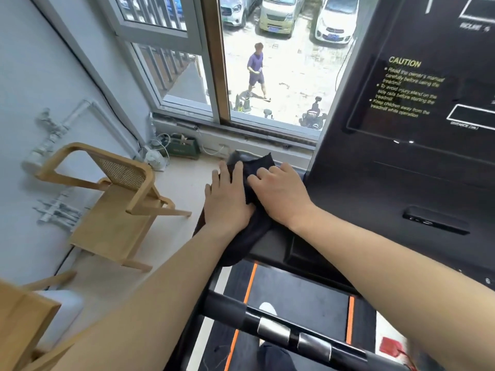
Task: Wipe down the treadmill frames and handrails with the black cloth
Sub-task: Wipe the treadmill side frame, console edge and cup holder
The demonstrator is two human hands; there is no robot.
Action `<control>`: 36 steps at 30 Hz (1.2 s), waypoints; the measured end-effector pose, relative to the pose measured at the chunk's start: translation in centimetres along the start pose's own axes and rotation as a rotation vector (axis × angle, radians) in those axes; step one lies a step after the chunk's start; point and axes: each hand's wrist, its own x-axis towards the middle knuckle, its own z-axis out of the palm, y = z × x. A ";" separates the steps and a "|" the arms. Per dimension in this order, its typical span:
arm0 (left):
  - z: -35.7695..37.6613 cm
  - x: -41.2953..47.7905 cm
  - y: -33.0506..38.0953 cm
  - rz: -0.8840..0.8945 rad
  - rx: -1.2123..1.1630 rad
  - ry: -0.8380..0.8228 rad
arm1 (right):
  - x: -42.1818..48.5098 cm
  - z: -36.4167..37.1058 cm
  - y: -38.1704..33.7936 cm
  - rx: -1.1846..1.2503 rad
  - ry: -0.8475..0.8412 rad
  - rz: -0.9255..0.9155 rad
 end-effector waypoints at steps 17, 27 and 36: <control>-0.4 -0.7 1.0 -0.062 -0.041 -0.020 | -0.7 -1.5 -0.8 -0.103 -0.050 0.122; -0.2 -1.1 1.7 -0.038 0.053 -0.031 | -4.0 -1.8 -3.7 -0.027 -0.211 0.260; -0.5 0.5 1.8 -0.055 0.002 -0.031 | -2.2 -2.2 -3.3 -0.029 -0.235 0.200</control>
